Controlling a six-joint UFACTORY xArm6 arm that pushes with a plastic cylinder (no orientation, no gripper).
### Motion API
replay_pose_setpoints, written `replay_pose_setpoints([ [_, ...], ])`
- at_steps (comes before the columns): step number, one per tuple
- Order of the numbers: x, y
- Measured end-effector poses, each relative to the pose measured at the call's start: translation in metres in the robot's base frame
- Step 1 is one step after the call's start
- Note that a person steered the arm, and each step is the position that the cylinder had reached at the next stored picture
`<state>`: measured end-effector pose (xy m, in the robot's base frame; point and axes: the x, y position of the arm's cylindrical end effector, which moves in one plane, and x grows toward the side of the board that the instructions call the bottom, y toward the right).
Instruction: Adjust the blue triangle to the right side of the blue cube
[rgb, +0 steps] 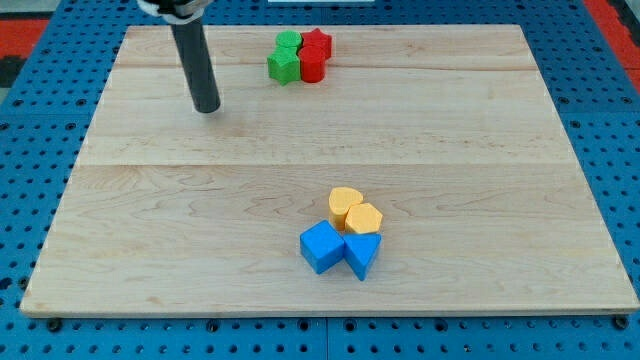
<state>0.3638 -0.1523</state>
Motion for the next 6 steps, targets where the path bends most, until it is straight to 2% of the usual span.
replay_pose_setpoints([
  [2,0.135,-0.03],
  [3,0.227,-0.009],
  [4,0.254,0.018],
  [6,0.255,0.066],
])
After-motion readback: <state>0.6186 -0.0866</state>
